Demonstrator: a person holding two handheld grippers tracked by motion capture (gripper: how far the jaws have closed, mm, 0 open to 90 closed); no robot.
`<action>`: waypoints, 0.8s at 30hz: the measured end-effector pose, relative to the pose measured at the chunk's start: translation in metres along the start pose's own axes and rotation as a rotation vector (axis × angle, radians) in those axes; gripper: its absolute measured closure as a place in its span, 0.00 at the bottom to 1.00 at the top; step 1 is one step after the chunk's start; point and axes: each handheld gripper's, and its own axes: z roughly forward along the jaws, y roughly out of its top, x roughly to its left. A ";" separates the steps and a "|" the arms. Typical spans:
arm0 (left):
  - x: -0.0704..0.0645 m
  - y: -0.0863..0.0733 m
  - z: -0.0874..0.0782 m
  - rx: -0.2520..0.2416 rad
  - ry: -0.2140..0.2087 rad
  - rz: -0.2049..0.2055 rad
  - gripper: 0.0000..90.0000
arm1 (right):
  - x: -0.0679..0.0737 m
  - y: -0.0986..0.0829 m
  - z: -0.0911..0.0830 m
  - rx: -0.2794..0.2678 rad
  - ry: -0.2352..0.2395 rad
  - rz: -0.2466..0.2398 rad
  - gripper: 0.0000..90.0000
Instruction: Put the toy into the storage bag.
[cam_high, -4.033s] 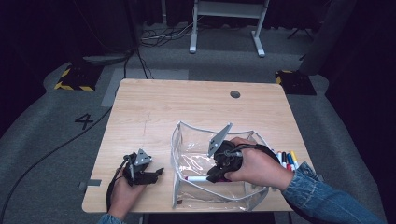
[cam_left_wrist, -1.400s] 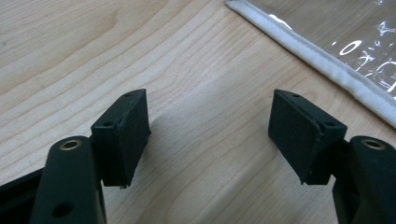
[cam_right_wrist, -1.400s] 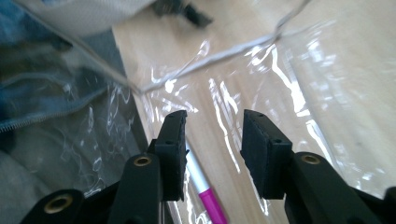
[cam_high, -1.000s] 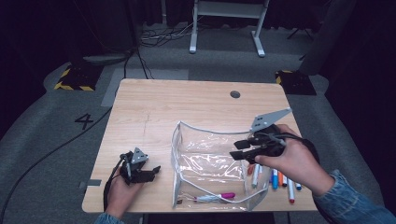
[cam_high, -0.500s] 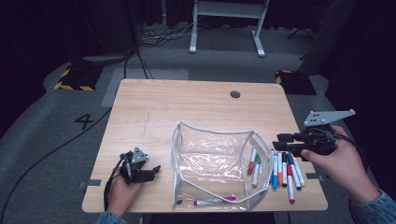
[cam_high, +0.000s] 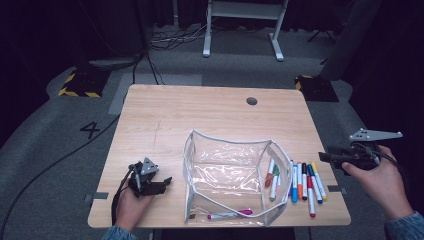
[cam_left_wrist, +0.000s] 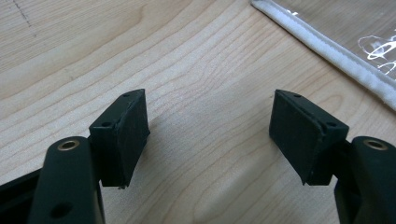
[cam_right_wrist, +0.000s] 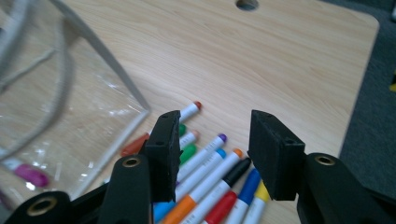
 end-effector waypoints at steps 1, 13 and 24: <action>0.000 0.000 0.000 0.001 0.000 0.000 0.32 | -0.005 -0.005 0.002 0.005 -0.013 0.011 0.61; 0.000 0.000 0.000 0.000 0.002 -0.002 0.32 | -0.047 -0.066 0.047 0.129 -0.093 0.183 0.71; 0.000 -0.001 -0.001 0.002 0.007 -0.002 0.32 | -0.056 -0.096 0.089 0.229 -0.084 0.241 0.71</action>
